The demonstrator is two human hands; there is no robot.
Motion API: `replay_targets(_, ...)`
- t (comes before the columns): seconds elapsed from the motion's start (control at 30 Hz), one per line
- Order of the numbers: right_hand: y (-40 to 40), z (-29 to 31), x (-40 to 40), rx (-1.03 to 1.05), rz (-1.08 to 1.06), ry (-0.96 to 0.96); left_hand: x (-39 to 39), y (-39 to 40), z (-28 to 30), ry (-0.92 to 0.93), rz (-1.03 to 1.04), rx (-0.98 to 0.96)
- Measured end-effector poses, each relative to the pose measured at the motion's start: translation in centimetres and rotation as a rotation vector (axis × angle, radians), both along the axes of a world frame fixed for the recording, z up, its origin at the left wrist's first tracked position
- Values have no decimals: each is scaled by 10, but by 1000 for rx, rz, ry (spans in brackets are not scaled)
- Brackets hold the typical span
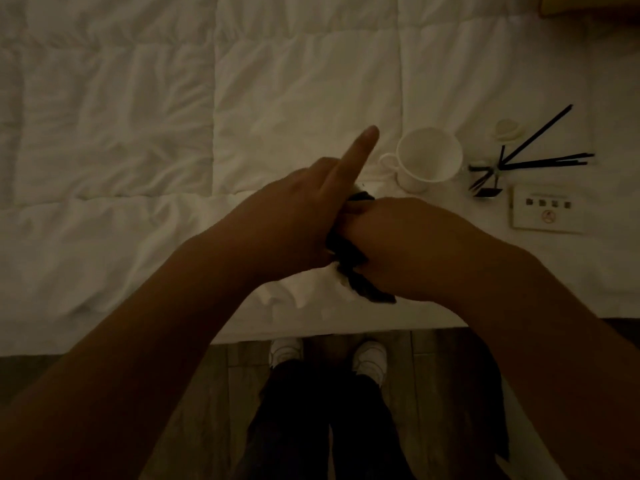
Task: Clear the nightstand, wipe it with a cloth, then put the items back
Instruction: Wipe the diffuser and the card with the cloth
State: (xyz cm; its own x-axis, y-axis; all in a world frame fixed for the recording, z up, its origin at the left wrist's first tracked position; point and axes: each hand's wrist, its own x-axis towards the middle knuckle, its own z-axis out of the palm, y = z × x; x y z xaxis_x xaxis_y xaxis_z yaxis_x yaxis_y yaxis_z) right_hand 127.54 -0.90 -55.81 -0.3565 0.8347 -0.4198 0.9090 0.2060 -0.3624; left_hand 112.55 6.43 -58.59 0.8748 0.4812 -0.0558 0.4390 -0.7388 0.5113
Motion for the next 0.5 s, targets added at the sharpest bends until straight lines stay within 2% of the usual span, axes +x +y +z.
replay_targets(0.17, -10, 12, 3, 252, -274, 189, -2, 7, 4, 33, -69, -111)
replay_targets(0.27, -8, 8, -6, 6, -261, 250, 3, 2, 3, -51, -111, -142)
replay_targets(0.33, -10, -1, -12, -98, -167, 201, 7, 1, 0, -48, -182, -68)
replay_targets(0.4, -12, -15, -14, -80, -109, 92, 9, 0, -5, -39, -219, -3)
replay_targets(0.5, -7, -27, -18, -142, -119, -52, 11, -3, -13, -17, -265, -8)
